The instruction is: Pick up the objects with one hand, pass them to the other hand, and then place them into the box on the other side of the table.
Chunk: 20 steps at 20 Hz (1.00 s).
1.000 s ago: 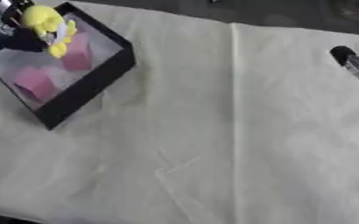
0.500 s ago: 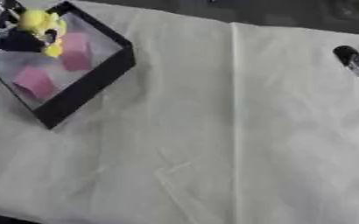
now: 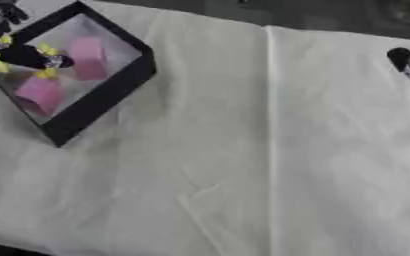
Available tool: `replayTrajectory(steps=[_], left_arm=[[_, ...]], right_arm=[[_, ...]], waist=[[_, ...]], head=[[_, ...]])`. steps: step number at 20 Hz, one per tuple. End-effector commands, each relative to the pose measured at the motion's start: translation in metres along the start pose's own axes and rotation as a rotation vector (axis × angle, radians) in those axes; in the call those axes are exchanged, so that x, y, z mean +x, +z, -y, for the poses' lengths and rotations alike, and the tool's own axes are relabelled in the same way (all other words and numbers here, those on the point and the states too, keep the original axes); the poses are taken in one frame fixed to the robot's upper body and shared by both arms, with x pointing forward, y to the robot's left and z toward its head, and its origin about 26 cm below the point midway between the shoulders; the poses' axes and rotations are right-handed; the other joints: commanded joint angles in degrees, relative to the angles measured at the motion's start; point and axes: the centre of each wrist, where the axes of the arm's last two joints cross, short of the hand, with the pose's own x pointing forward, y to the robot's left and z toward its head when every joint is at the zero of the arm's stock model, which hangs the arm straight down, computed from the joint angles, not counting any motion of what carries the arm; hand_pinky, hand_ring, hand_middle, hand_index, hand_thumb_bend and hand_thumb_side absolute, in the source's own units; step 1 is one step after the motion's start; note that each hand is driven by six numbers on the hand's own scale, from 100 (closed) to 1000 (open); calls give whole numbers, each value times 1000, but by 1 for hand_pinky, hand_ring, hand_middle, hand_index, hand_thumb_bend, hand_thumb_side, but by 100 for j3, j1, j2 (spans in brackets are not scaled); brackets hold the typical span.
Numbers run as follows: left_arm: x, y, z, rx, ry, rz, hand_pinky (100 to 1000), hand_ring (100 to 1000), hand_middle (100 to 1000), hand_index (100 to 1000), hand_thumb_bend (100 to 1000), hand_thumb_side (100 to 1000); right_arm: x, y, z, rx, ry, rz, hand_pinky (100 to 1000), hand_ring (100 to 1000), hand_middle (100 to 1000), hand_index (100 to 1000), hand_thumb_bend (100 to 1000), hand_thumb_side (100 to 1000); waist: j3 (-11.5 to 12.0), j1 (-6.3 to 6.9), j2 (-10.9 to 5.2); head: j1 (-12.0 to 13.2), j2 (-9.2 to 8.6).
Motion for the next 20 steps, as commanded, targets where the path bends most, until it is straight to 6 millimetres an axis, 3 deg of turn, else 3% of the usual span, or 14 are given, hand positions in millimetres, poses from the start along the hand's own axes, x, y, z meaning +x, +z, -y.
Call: replayTrajectory(steps=[1, 3, 5, 9, 13, 16, 20], left_arm=[[3, 1, -22, 64, 37, 17, 791, 759, 750, 810, 709, 405], [11, 10, -33, 121, 130, 72, 753, 737, 801, 791, 518, 382], [19, 25, -44, 200, 263, 144, 688, 713, 795, 780, 439, 400], [29, 61, -56, 324, 633, 331, 652, 698, 784, 783, 384, 545], [26, 81, -47, 313, 956, 433, 685, 772, 852, 849, 316, 698], [22, 90, -37, 280, 1140, 485, 705, 809, 879, 883, 320, 702], [15, 95, -24, 281, 1243, 524, 690, 790, 864, 870, 353, 682]], right_arm=[[5, -5, 6, -16, 16, 29, 808, 819, 633, 816, 631, 102], [7, -5, 8, -24, 16, 36, 806, 819, 636, 817, 637, 103], [9, -6, 9, -25, 11, 48, 801, 817, 650, 820, 672, 100], [8, -8, 11, -14, -33, 54, 797, 824, 653, 817, 652, 113], [3, -9, 11, -9, -120, 28, 804, 861, 693, 820, 580, 125], [-1, -8, 9, -2, -163, 21, 808, 877, 715, 837, 533, 122], [-5, -6, 8, 15, -188, 23, 811, 883, 726, 848, 533, 125]], waist=[[-4, 41, -116], [-2, 46, -123], [-12, 55, -120], [-52, 140, -72], [-75, 257, -60], [-52, 337, -76], [15, 390, -104]], head=[[0, 17], [-101, 52], [-226, 53], [-476, 40], [-431, 71], [-328, 102], [-236, 129]])
